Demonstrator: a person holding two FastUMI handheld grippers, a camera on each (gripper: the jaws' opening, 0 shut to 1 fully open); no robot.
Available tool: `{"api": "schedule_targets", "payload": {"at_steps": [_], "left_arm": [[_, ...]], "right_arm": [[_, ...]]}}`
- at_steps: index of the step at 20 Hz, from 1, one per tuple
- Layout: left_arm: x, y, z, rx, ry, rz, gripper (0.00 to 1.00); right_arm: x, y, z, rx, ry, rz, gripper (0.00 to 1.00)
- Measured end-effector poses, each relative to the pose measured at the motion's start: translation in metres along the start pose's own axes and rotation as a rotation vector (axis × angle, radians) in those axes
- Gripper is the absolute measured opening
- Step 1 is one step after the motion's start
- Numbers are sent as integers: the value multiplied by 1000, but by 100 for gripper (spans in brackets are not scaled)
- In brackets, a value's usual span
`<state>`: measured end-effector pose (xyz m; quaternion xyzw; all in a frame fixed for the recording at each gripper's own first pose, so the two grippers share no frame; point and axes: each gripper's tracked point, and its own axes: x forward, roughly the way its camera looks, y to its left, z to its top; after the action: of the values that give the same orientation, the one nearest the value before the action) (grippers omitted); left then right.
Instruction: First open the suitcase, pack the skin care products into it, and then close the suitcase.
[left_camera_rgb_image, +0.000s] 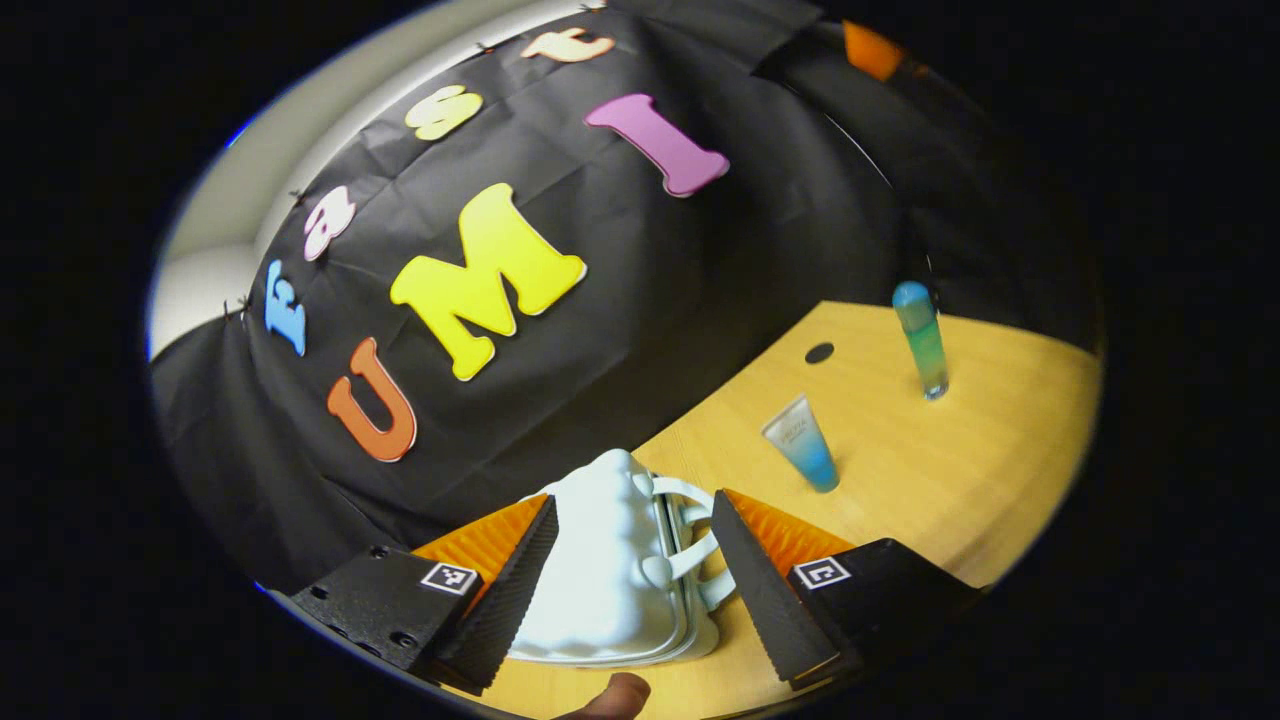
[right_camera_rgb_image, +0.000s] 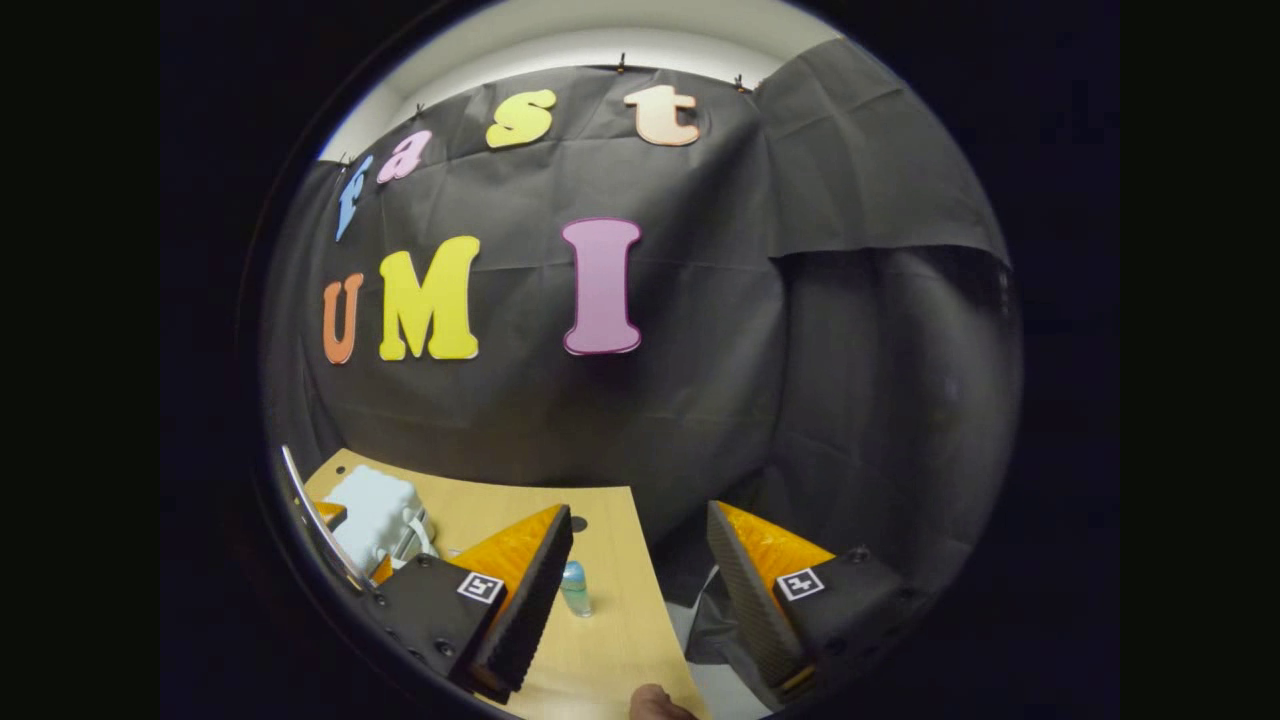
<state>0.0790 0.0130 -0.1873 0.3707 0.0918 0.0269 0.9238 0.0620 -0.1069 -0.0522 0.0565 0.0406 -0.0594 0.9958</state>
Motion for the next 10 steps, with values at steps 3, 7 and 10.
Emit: {"api": "schedule_targets", "payload": {"at_steps": [3,7,10], "left_arm": [[22,-19,-22,161,39,-8,98],[53,-35,-57,321,140,-14,97],[68,-44,-76,443,208,-42,96]], "right_arm": [[16,-14,-11,11,22,-8,80],[30,-28,-25,19,41,-3,80],[38,-36,-33,21,61,5,80]]}}
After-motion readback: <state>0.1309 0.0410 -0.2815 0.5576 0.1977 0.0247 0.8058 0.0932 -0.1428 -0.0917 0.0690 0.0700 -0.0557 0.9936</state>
